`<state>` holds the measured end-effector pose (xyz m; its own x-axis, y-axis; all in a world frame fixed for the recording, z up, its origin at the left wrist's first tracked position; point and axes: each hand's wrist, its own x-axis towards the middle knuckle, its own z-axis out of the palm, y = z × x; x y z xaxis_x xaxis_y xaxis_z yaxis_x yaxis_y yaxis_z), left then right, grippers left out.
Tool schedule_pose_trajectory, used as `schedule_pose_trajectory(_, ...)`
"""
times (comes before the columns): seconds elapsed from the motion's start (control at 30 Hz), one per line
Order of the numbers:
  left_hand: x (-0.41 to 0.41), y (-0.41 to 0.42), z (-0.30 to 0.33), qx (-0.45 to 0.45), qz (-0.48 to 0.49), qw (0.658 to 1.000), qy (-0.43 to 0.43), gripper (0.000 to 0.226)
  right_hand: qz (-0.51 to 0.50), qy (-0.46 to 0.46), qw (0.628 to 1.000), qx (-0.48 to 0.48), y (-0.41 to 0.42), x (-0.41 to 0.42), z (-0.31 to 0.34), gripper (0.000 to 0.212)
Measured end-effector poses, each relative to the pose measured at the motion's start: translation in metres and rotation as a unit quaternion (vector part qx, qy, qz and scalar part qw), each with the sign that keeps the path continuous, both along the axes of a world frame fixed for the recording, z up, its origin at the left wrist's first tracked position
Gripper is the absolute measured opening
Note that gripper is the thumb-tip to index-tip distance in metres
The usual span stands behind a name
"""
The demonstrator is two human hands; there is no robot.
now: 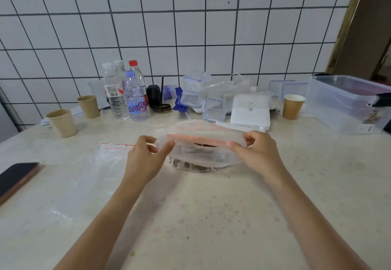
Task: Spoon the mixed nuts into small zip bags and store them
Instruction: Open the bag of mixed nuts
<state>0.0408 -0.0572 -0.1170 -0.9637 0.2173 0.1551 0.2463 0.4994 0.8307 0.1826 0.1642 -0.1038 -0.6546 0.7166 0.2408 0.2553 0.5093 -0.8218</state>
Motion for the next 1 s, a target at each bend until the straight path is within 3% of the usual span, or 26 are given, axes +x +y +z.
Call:
schedule_pose_trajectory(0.13, 0.001, 0.002, 0.001, 0.023, -0.031, 0.999, -0.006, 0.025, 0.046, -0.008, 0.999, 0.026, -0.001, 0.003, 0.001, 0.048)
schedule_pose_trajectory(0.2, 0.002, 0.002, -0.001, 0.071, -0.048, 0.996, -0.032, 0.02, 0.07, -0.023, 0.997, 0.027, 0.0, 0.006, 0.004, 0.042)
schedule_pose_trajectory(0.3, 0.0, 0.0, -0.002, 0.173, -0.083, 0.975, -0.112, 0.014, 0.029, -0.032, 0.995, 0.091, 0.003, 0.004, 0.001, 0.038)
schedule_pose_trajectory(0.43, -0.004, -0.002, -0.001, 0.303, -0.112, 0.911, -0.257, 0.015, -0.032, -0.023, 0.996, 0.081, 0.004, 0.002, -0.003, 0.049)
schedule_pose_trajectory(0.57, -0.005, 0.0, 0.005, 0.393, -0.108, 0.827, -0.387, 0.014, -0.017, 0.039, 0.996, -0.082, 0.006, 0.001, -0.002, 0.025)
schedule_pose_trajectory(0.67, -0.005, -0.002, 0.01, 0.445, -0.104, 0.764, -0.456, 0.016, 0.031, 0.122, 0.935, -0.331, 0.004, 0.001, 0.002, 0.015)
schedule_pose_trajectory(0.8, 0.0, 0.0, 0.012, 0.478, -0.143, 0.72, -0.483, 0.03, 0.082, 0.237, 0.8, -0.545, 0.005, 0.001, 0.004, 0.013)
schedule_pose_trajectory(0.9, 0.004, 0.005, 0.011, 0.499, -0.166, 0.702, -0.481, 0.042, 0.111, 0.289, 0.71, -0.632, 0.003, -0.003, 0.003, 0.017)
schedule_pose_trajectory(1.0, 0.005, 0.007, 0.009, 0.511, -0.177, 0.697, -0.471, 0.043, 0.13, 0.307, 0.684, -0.649, 0.0, -0.008, 0.002, 0.024)
